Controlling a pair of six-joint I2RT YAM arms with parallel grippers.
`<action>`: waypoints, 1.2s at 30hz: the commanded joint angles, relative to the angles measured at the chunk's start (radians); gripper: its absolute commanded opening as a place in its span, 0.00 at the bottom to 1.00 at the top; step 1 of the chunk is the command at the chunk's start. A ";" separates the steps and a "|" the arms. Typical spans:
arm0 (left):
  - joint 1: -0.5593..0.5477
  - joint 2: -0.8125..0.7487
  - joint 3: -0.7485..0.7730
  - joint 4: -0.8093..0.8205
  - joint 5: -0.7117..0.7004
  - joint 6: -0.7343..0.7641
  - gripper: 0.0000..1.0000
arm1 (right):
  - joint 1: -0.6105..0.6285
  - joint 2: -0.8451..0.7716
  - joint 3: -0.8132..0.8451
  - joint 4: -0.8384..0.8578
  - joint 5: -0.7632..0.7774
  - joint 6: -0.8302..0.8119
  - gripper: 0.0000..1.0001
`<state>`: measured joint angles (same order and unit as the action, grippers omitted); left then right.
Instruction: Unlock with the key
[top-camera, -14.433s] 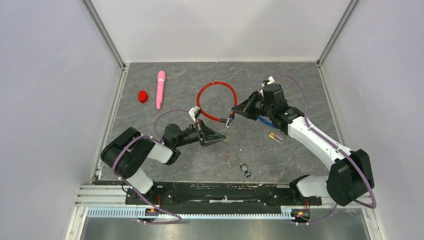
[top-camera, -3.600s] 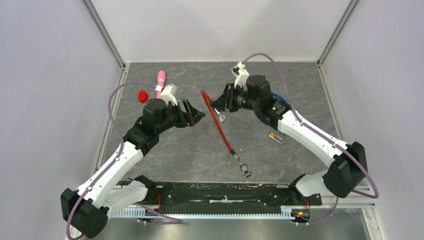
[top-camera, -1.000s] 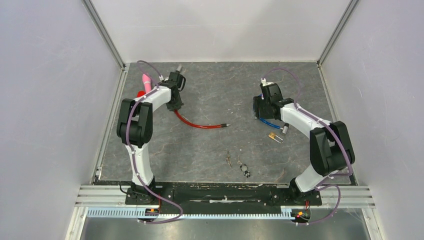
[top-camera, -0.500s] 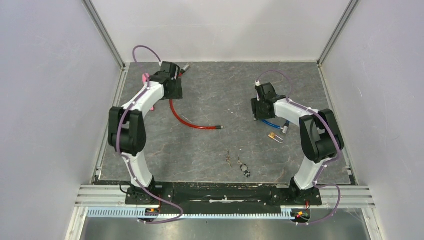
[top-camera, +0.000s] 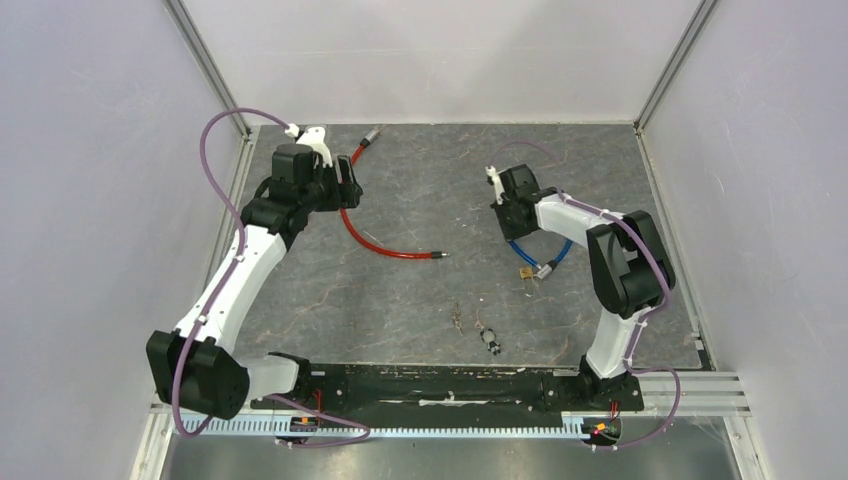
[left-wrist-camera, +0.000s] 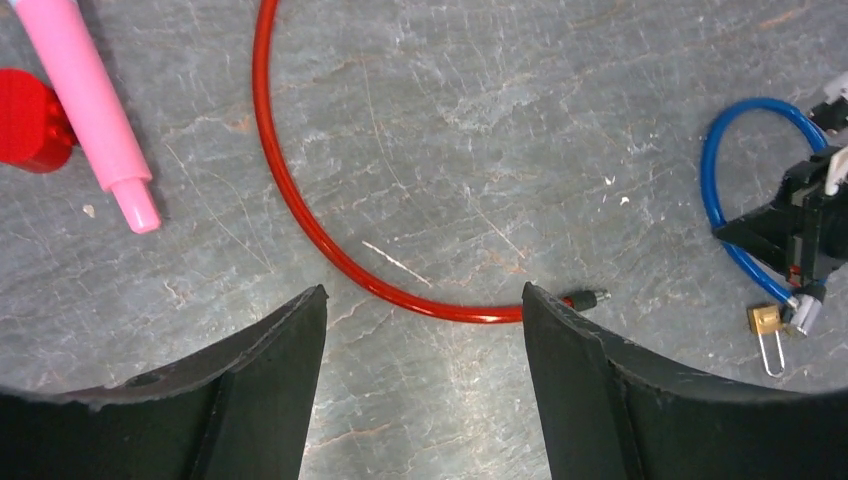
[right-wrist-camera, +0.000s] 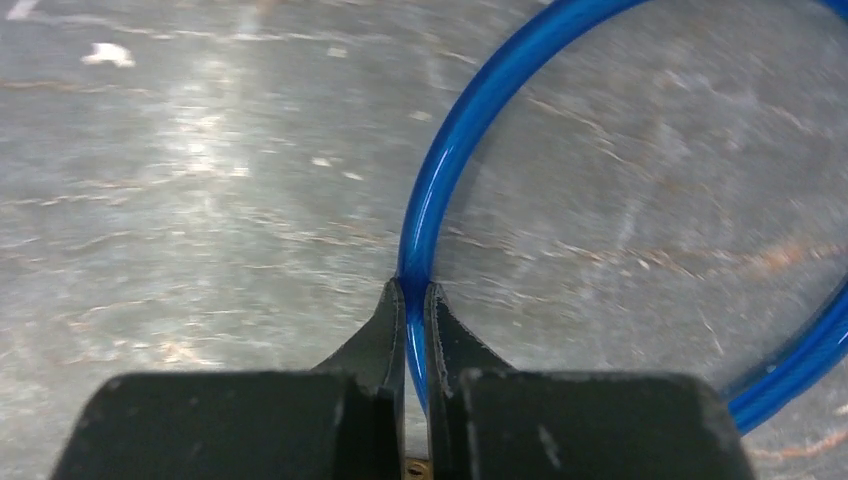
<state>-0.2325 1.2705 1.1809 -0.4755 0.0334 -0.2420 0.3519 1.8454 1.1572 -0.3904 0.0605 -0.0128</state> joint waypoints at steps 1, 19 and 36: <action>-0.001 -0.074 -0.079 0.105 0.030 -0.033 0.77 | 0.106 0.033 0.096 0.007 -0.055 -0.094 0.00; -0.001 -0.133 -0.134 0.143 -0.029 -0.035 0.77 | 0.295 -0.111 0.108 -0.001 0.024 -0.026 0.54; 0.001 -0.117 -0.129 0.118 -0.063 -0.068 0.76 | 0.525 -0.342 -0.208 -0.114 0.020 0.408 0.56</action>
<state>-0.2325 1.1641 1.0458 -0.3790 0.0055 -0.2611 0.8211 1.5406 0.9886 -0.4892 0.0948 0.2226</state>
